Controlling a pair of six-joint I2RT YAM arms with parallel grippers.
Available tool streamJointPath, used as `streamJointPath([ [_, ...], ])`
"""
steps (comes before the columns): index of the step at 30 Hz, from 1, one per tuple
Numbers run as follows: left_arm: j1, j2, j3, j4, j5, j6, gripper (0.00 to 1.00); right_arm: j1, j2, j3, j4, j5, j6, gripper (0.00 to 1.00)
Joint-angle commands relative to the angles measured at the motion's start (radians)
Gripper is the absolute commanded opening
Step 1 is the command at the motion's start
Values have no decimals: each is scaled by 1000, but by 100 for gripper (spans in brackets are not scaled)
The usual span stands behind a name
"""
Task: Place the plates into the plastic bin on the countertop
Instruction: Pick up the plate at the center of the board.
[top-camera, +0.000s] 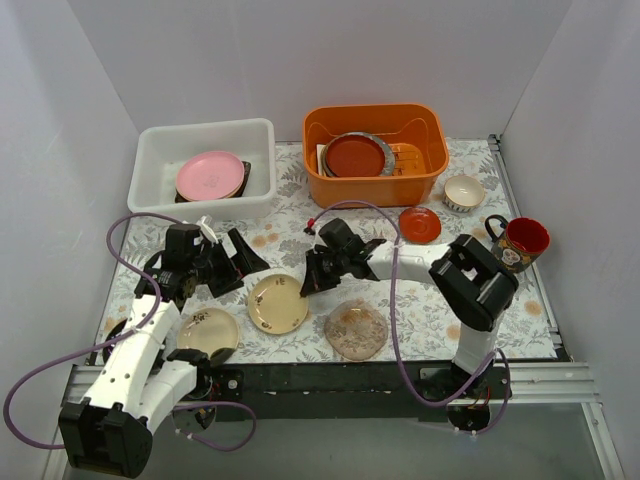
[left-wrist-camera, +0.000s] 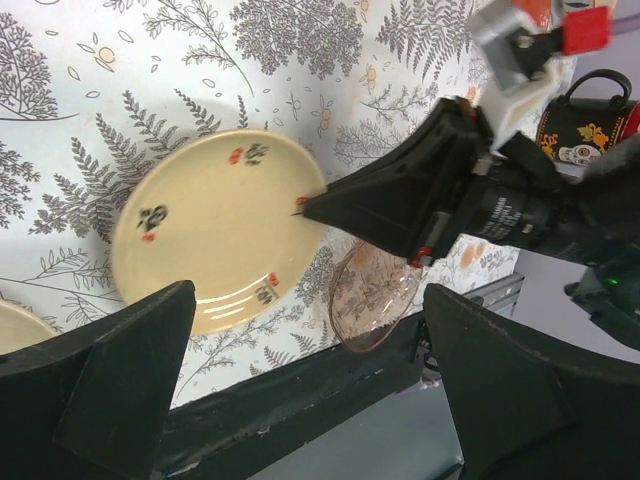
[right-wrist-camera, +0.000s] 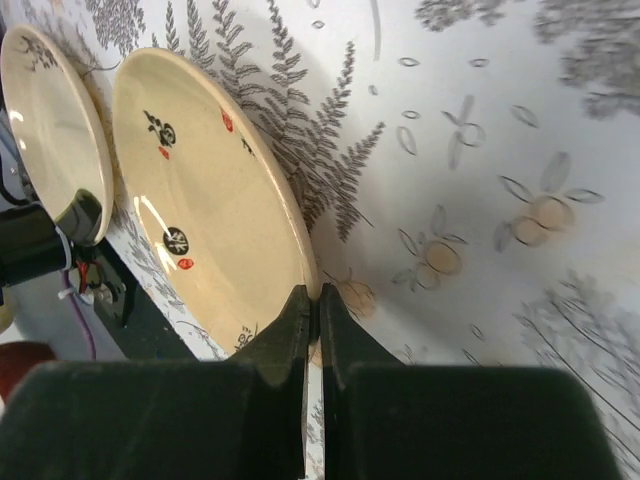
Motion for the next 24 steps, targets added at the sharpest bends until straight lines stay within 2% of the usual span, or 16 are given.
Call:
streamJointPath([
  [1,1,-16,38,-36,-55,36,97,-37,-137,-35,-17,82,-23,1],
  [13,1,-69,-56,74,1,7,86,-69,-353,-47,-20,122,20,1],
  [18,1,-114,-71,139,37,-34,78,-78,-413,-66,48,61,60,1],
  [22,1,-160,-90,182,54,-60,61,-80,-433,-60,59,44,79,1],
  [24,1,-152,-91,180,63,-54,56,-78,-445,-61,58,45,80,1],
])
